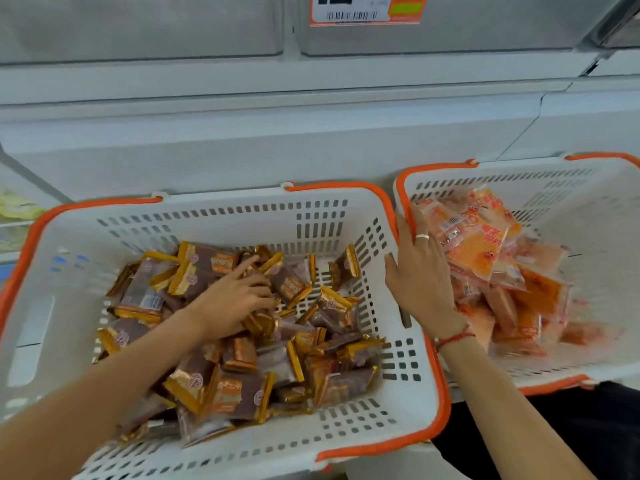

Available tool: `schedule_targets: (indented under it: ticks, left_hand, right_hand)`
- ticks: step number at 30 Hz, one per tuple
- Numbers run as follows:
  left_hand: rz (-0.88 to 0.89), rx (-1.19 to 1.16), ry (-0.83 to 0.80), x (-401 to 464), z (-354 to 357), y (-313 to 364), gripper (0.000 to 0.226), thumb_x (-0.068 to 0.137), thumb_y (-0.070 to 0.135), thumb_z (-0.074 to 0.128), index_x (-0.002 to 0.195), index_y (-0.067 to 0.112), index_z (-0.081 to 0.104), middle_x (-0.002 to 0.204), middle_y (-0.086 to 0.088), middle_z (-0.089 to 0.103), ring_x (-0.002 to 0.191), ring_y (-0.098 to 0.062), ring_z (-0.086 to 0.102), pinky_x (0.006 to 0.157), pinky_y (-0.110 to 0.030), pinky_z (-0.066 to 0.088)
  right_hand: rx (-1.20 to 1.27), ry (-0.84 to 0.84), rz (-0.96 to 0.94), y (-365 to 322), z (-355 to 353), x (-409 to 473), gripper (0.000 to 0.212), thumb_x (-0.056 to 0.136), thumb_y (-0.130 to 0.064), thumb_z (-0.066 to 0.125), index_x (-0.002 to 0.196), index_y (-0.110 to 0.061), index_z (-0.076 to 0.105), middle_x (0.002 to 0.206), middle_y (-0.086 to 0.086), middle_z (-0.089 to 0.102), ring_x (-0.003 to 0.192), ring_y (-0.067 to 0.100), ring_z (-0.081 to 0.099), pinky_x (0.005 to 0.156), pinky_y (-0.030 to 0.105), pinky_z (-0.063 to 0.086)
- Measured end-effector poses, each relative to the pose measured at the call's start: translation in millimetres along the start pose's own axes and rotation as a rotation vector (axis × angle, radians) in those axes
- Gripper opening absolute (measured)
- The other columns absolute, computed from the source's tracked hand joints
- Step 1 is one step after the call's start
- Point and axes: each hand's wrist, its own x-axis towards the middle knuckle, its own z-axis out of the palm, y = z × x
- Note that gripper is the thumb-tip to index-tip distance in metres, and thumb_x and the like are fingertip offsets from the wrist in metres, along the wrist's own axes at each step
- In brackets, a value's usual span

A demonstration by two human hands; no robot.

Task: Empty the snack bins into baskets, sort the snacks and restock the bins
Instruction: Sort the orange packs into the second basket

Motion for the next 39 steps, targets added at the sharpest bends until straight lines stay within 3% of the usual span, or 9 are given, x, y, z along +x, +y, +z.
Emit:
schedule_targets:
  ticks: [3, 9, 13, 17, 22, 26, 30, 34, 39]
  left_hand:
    - [-0.052, -0.012, 0.106, -48, -6, -15, 0.054, 0.051, 0.026, 0.091, 0.101, 0.032, 0.07, 0.111, 0.01, 0.068, 0.122, -0.019, 0.052, 0.114, -0.049, 0.015]
    - [-0.255, -0.072, 0.064, -123, -13, -49, 0.064, 0.055, 0.039, 0.09, 0.113, 0.034, 0.065, 0.118, 0.009, 0.065, 0.125, -0.019, 0.047, 0.118, -0.034, 0.005]
    - [-0.411, -0.221, -0.043, -148, -9, -32, 0.081, 0.079, 0.088, 0.029, 0.143, 0.04, 0.042, 0.152, 0.014, 0.038, 0.146, -0.011, 0.018, 0.119, -0.039, -0.002]
    - [-0.514, -0.019, -0.098, -94, -49, -12, 0.105, 0.074, 0.087, -0.01, 0.13, 0.033, 0.06, 0.144, 0.011, 0.049, 0.141, -0.013, 0.03, 0.118, -0.043, 0.005]
    - [-0.154, -0.227, -0.283, -6, -37, 49, 0.086, 0.084, 0.079, 0.038, 0.149, 0.024, 0.033, 0.159, -0.001, 0.025, 0.147, -0.023, 0.017, 0.12, -0.044, 0.007]
    - [-0.069, -0.16, -0.341, -4, 4, 64, 0.073, 0.091, 0.062, 0.048, 0.151, 0.027, 0.026, 0.157, -0.001, 0.029, 0.142, -0.026, 0.027, 0.116, -0.046, 0.018]
    - [-0.19, 0.024, -0.132, -21, 13, 33, 0.05, 0.096, 0.04, 0.05, 0.139, 0.021, 0.034, 0.139, -0.01, 0.048, 0.125, -0.03, 0.045, 0.106, -0.043, 0.028]
    - [-0.392, 0.09, 0.021, -36, 15, 4, 0.056, 0.076, 0.045, 0.075, 0.122, 0.019, 0.056, 0.116, -0.009, 0.064, 0.107, -0.03, 0.058, 0.095, -0.046, 0.037]
    - [-0.549, 0.071, 0.119, -46, 12, -15, 0.053, 0.066, 0.038, 0.086, 0.107, 0.012, 0.064, 0.101, -0.012, 0.066, 0.097, -0.035, 0.061, 0.089, -0.049, 0.045]
  right_hand:
    - [0.012, -0.007, 0.002, 1, 0, 1, 0.066, 0.088, -0.013, 0.062, 0.146, -0.002, 0.033, 0.157, 0.021, 0.021, 0.133, 0.043, 0.038, 0.11, 0.05, 0.035]
    - [0.05, -0.026, 0.014, 1, 0, 1, 0.067, 0.088, -0.012, 0.06, 0.148, -0.004, 0.03, 0.158, 0.02, 0.019, 0.136, 0.042, 0.034, 0.112, 0.049, 0.031]
    - [0.075, 0.027, 0.05, -1, -1, 3, 0.065, 0.088, -0.017, 0.058, 0.147, -0.008, 0.032, 0.155, 0.021, 0.024, 0.138, 0.042, 0.03, 0.114, 0.052, 0.027]
    - [0.172, 0.311, -0.095, -27, -6, 1, 0.036, 0.088, -0.017, 0.062, 0.124, -0.012, 0.056, 0.125, 0.011, 0.056, 0.121, 0.032, 0.049, 0.105, 0.046, 0.037]
    - [0.279, -0.849, -0.353, -74, 12, -14, 0.03, 0.087, -0.023, 0.069, 0.117, -0.019, 0.065, 0.111, -0.002, 0.064, 0.098, 0.014, 0.059, 0.084, 0.028, 0.048]
    - [-0.179, -1.156, -0.373, -58, 52, -33, 0.07, 0.079, -0.024, 0.074, 0.14, -0.019, 0.04, 0.132, 0.009, 0.054, 0.114, 0.029, 0.054, 0.09, 0.033, 0.048]
    - [-0.371, -1.111, -0.493, -53, 66, -33, 0.064, 0.078, -0.035, 0.075, 0.132, -0.016, 0.047, 0.124, 0.012, 0.059, 0.109, 0.031, 0.058, 0.091, 0.038, 0.05]
    - [-0.221, -0.987, -0.566, -58, 57, -15, 0.045, 0.085, -0.027, 0.07, 0.125, -0.016, 0.054, 0.118, 0.008, 0.063, 0.107, 0.027, 0.059, 0.084, 0.033, 0.049]
    - [0.09, -0.509, -0.35, -66, 46, 29, 0.054, 0.091, -0.024, 0.063, 0.139, -0.015, 0.038, 0.113, 0.013, 0.064, 0.1, 0.034, 0.063, 0.072, 0.032, 0.045]
